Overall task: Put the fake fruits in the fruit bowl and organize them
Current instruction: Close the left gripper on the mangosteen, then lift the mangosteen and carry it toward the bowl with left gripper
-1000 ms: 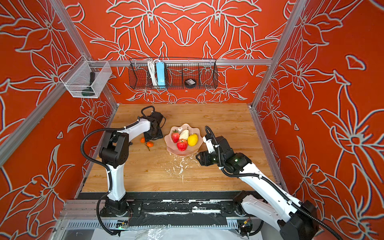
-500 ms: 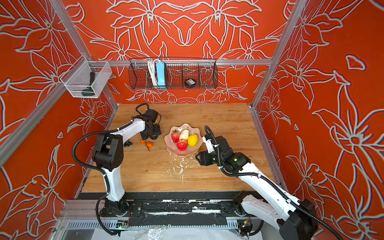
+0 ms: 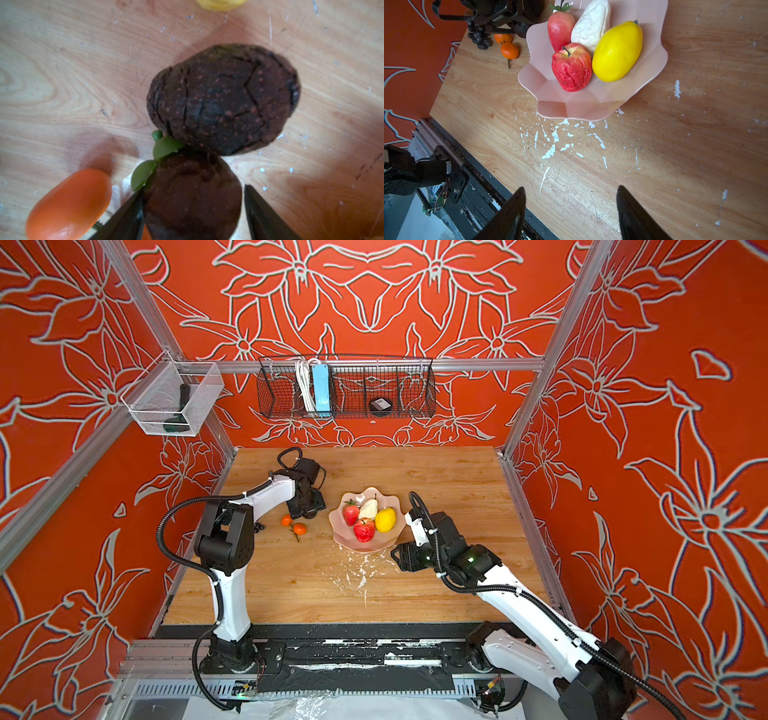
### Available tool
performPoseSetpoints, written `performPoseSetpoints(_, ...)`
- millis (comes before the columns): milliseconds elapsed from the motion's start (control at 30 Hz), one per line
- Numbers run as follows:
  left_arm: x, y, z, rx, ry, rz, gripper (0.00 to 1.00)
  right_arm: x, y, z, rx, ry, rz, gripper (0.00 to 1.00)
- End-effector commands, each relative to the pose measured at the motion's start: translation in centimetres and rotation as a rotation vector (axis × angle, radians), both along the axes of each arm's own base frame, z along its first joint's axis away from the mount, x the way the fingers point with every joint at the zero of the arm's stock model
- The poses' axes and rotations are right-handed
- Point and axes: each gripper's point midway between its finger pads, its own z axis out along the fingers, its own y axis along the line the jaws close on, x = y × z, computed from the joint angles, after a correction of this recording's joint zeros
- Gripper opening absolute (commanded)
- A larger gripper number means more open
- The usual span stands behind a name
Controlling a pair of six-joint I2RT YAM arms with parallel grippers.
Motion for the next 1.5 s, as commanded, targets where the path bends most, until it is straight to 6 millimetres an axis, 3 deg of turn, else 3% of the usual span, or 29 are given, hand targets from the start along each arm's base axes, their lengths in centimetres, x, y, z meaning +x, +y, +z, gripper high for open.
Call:
performPoseSetpoints(0, 0.1, 0.6, -0.4, 0.036, 0.018, 0.011, 0.72, -0.1, 0.1, -0.3, 0.010, 0.015, -0.003, 0.69)
performPoseSetpoints(267, 0.2, 0.8, -1.0, 0.056, 0.035, 0.002, 0.80, -0.1, 0.0, -0.4, 0.004, 0.020, -0.007, 0.69)
performPoseSetpoints(600, 0.2, 0.9, -0.2, 0.061, 0.009, -0.011, 0.61, 0.2, 0.2, -0.4, 0.006, 0.027, -0.013, 0.69)
performPoseSetpoints(767, -0.6, 0.6, 2.3, 0.021, -0.083, -0.036, 0.58, 0.4, 0.2, 0.2, 0.005, 0.018, -0.017, 0.70)
performPoseSetpoints(1067, -4.1, 0.5, 9.5, -0.037, -0.327, -0.095, 0.54, 1.5, -0.2, 2.9, -0.026, -0.037, -0.027, 0.70)
performPoseSetpoints(1133, -5.0, -0.3, 11.0, -0.082, -0.403, -0.132, 0.53, 1.7, -0.1, 3.5, -0.020, -0.036, -0.025, 0.70)
performPoseSetpoints(1233, -6.6, -3.2, 13.2, -0.127, -0.541, -0.261, 0.52, 2.0, 0.2, 4.4, -0.006, -0.022, -0.021, 0.70)
performPoseSetpoints(1333, -8.2, -7.7, 15.3, -0.167, -0.661, -0.465, 0.51, 2.0, 0.4, 5.4, 0.011, -0.010, -0.016, 0.70)
performPoseSetpoints(1467, -11.3, -14.0, 16.6, -0.199, -0.799, -0.757, 0.51, 2.0, 0.4, 6.4, 0.022, -0.009, -0.020, 0.70)
